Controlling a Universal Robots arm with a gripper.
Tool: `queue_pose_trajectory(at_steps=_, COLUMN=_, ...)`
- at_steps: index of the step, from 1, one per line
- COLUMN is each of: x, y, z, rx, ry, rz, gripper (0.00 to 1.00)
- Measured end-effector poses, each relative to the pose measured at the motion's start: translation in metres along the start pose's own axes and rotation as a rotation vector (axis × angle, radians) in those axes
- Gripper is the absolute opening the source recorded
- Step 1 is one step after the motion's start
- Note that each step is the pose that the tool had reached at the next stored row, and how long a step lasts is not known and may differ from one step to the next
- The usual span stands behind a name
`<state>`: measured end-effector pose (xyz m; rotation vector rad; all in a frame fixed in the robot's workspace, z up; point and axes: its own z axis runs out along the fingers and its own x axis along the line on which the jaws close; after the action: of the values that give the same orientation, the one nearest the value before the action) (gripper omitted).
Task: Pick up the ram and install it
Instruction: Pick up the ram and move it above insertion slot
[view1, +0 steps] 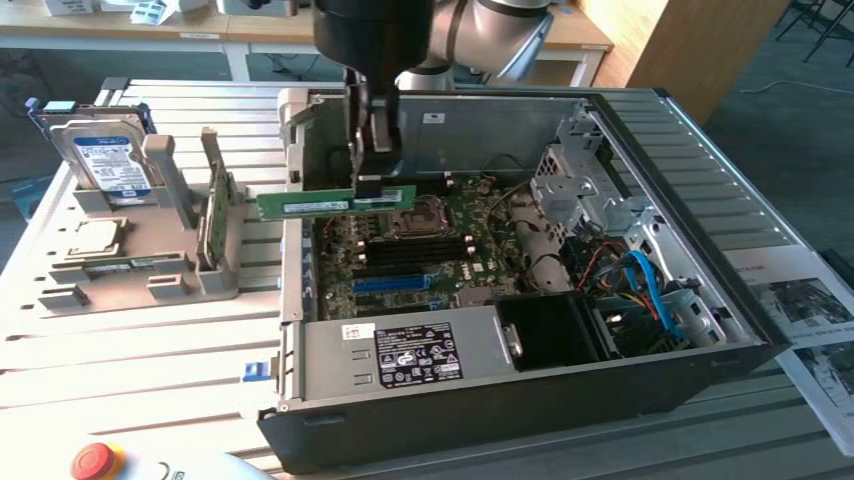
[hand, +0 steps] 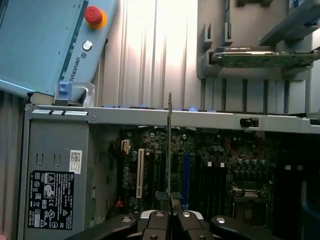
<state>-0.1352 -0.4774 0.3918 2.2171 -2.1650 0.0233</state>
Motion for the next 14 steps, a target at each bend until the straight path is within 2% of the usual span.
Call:
queue_pose_trajectory(at_steps=4, x=0.001, y=-0.0182, z=-0.0003, rx=-0.0001, ry=0.0000, rz=0.000, gripper=0.12)
queue_pose_trajectory(at_steps=6, x=0.002, y=-0.0243, z=-0.0004, rx=0.0000, ry=0.0000, rz=0.000, gripper=0.12)
queue_pose_trajectory(at_steps=11, x=0.002, y=-0.0262, z=-0.0005, rx=-0.0001, ry=0.0000, rz=0.000, gripper=0.12)
queue_pose_trajectory(at_steps=14, x=-0.002, y=-0.0266, z=-0.0006, rx=-0.0002, ry=0.0001, rz=0.000, gripper=0.12)
